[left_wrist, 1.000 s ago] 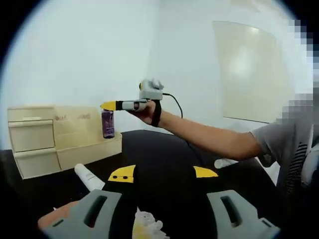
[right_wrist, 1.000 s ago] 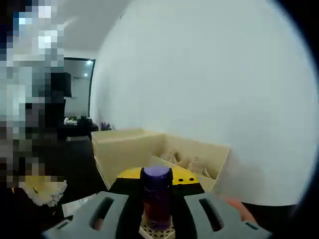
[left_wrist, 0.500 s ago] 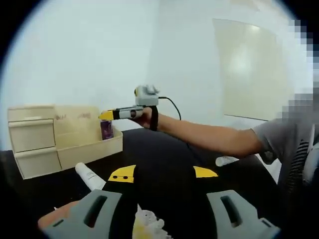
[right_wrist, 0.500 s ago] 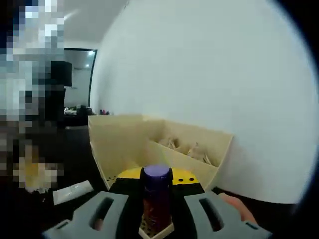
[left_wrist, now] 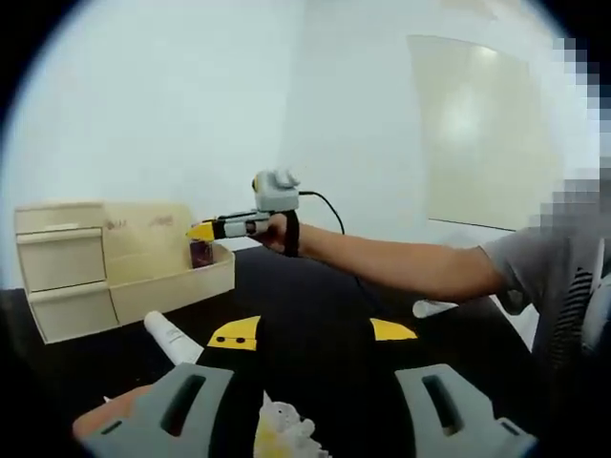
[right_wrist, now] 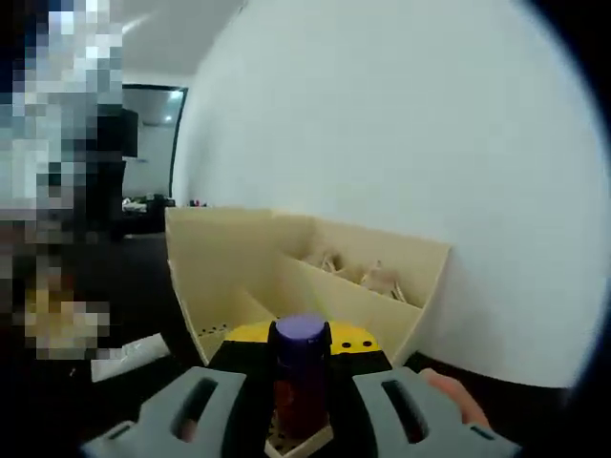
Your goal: Open the drawer, pick up the cosmetic bottles from the table one by one, place them into the drawer, release the gripper, close the drawer, and move the gripper away
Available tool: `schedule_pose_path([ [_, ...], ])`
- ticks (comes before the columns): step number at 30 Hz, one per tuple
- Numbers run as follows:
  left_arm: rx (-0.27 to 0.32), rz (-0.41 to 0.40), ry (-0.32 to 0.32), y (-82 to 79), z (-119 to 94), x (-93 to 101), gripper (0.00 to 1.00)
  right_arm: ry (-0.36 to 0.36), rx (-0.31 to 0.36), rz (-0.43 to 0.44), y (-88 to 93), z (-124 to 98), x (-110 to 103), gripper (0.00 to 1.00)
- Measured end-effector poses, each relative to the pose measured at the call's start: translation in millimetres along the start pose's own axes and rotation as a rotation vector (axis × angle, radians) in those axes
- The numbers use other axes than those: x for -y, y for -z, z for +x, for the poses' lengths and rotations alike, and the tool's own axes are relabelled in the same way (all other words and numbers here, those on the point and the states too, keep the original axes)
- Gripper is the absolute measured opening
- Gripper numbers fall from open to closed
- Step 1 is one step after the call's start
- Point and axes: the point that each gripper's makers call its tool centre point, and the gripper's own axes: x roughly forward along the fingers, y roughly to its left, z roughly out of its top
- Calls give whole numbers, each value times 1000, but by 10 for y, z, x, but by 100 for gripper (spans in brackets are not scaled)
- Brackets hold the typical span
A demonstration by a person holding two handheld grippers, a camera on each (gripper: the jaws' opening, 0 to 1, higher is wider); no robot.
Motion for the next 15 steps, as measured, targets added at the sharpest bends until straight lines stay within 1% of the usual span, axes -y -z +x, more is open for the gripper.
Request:
schedule_pose_path([
  [3,2,3,2,-7,0,14,37,-9,-7,3,9,-33,-76,16],
  [7,0,5,4,-5,2,20,37,-21,-21,4,21,-54,-127,17],
  [15,0,4,3,1,-1,12,37,-7,-20,12,2,-99,-186,18],
])
